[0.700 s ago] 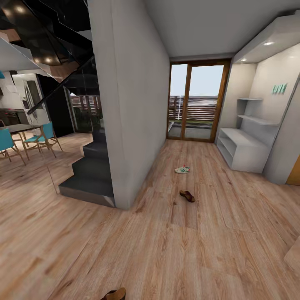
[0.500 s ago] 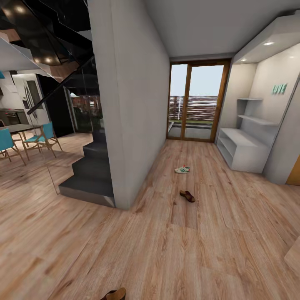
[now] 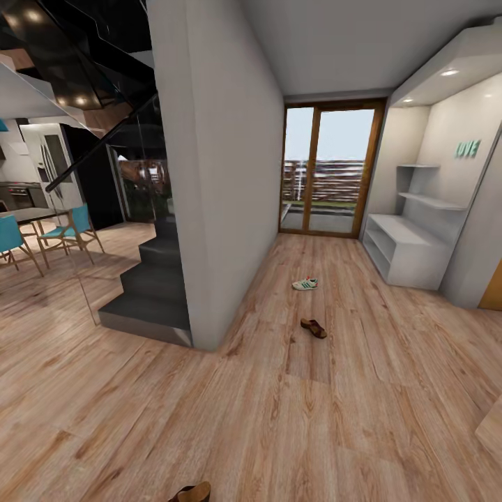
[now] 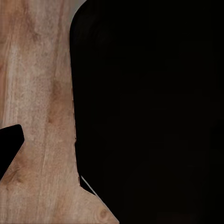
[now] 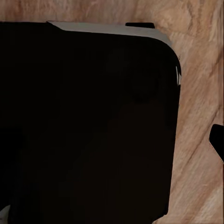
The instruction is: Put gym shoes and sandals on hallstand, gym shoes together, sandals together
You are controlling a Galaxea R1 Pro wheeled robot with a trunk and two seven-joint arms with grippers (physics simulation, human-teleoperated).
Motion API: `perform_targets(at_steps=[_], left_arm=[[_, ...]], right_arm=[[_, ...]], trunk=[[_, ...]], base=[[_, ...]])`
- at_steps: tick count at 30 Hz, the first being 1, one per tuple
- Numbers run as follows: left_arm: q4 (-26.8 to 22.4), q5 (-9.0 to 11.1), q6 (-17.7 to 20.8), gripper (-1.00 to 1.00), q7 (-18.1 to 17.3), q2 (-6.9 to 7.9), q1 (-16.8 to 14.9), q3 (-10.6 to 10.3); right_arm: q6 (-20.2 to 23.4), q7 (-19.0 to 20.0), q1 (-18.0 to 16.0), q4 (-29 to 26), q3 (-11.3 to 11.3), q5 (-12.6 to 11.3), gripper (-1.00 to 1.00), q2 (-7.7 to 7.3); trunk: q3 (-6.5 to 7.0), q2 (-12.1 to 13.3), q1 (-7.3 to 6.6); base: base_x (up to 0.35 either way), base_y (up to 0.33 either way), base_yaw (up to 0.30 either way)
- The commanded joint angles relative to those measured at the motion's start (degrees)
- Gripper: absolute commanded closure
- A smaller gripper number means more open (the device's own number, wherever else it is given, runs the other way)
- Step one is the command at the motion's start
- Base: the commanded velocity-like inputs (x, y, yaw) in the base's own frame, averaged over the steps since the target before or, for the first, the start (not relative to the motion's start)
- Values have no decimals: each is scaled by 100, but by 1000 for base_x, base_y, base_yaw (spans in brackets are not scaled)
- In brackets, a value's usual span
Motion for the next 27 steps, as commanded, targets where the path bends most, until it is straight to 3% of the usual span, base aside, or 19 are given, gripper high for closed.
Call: perform_targets(at_steps=[1, 14, 27], left_arm=[[-14, -3, -4, -100, 2, 27, -2, 3], [-391, 44, -8, -100, 2, 440, -323, 21], [-814, 51, -10, -100, 2, 564, -743, 36]], right_arm=[[-26, -4, -2, -30, 0, 2, -100, -15], [-49, -23, -2, -449, -9, 4, -100, -422], [-148, -20, -14, -869, -40, -25, -100, -842]], trunk=[[-5, -3, 0], [-5, -3, 0], [-5, -3, 0]], base=[[0, 0, 0], [0, 0, 0], [0, 0, 0]])
